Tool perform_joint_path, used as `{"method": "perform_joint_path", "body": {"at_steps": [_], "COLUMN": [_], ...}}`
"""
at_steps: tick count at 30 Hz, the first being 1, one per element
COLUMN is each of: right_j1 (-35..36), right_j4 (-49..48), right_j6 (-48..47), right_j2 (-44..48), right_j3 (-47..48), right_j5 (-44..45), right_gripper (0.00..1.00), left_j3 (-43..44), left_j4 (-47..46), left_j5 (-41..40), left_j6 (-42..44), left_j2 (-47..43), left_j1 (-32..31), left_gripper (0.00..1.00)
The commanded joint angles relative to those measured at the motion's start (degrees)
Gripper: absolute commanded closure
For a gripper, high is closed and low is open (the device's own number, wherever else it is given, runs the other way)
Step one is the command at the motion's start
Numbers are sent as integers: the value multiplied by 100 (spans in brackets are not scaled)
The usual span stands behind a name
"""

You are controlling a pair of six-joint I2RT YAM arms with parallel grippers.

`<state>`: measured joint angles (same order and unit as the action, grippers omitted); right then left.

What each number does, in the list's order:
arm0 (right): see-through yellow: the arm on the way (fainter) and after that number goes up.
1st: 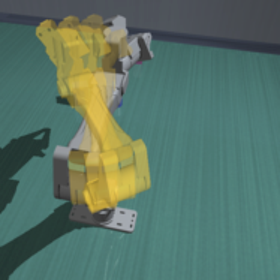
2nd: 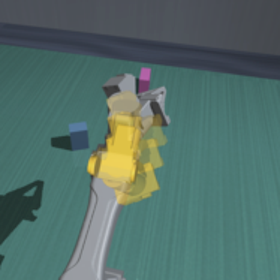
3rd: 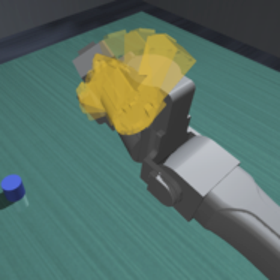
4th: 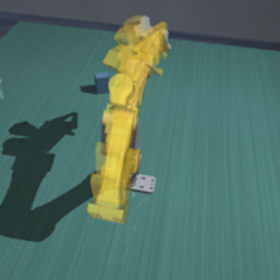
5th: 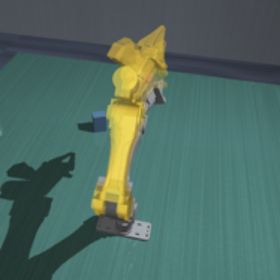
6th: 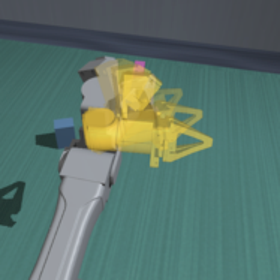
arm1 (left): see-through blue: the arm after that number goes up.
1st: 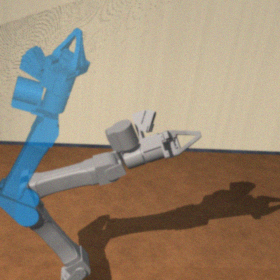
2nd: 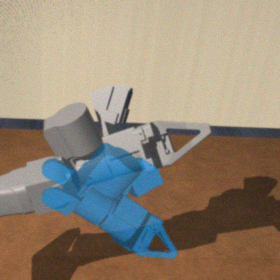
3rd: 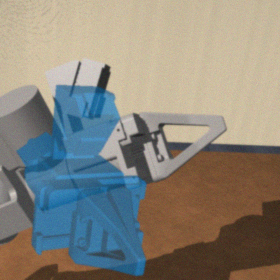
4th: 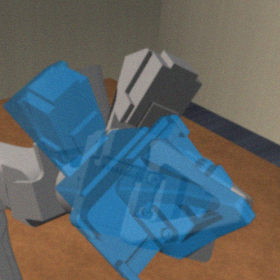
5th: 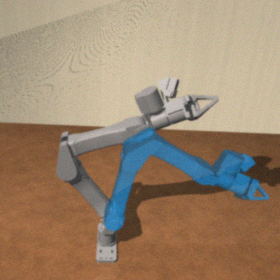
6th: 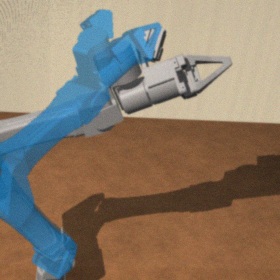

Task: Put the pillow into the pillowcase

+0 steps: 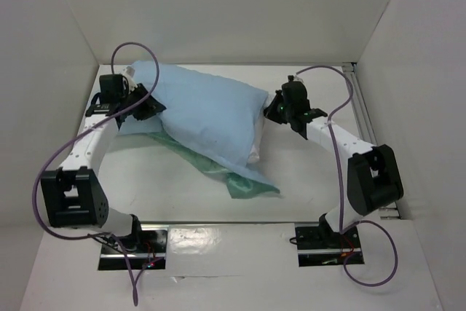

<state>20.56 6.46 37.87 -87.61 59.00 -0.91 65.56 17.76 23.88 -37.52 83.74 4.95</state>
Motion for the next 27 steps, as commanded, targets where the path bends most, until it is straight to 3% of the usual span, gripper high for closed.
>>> {"method": "perform_joint_path", "body": {"at_steps": [1, 2, 4, 10, 14, 15, 16, 18, 23, 27], "right_j1": [-43, -43, -43, 9, 133, 133, 133, 133, -428, -1158], "right_j4": [-610, -680, -882, -1138, -1138, -1051, -920, -227, 732, 1401], "right_j6": [-421, -421, -421, -254, -254, -367, -446, -508, -237, -113], "right_j2": [-150, -229, -282, -230, -11, 86, 147, 393, 1953, 2889], "right_j3": [533, 533, 481, 217, 6, -64, -64, -3, -695, -1154], "right_j5": [-400, -488, -716, -981, -1209, -1210, -1210, -694, 721, 821], "right_gripper": [100, 100, 100, 100, 100, 80, 52, 16, 9, 7], "left_j3": [237, 395, 922, 1573, 1969, 2056, 2292, 2531, 3637, 4666], "left_j4": [560, 1093, 1509, 1995, 2100, 2161, 2240, 2434, 2872, 3470], "left_j5": [-172, -330, -725, -2095, -2554, -2616, -2895, -3186, -4460, -5620], "left_j6": [385, 473, 701, 956, 1150, 1202, 1203, 1203, 1203, 1203], "left_j2": [-456, -456, -456, -1008, -922, -686, -527, -202, 1131, 2291], "left_j1": [-187, -266, -476, -1460, -2594, -2796, -3033, -3771, -5080, -5671], "left_gripper": [26, 13, 0, 0, 0, 0, 0, 0, 0, 0]}}
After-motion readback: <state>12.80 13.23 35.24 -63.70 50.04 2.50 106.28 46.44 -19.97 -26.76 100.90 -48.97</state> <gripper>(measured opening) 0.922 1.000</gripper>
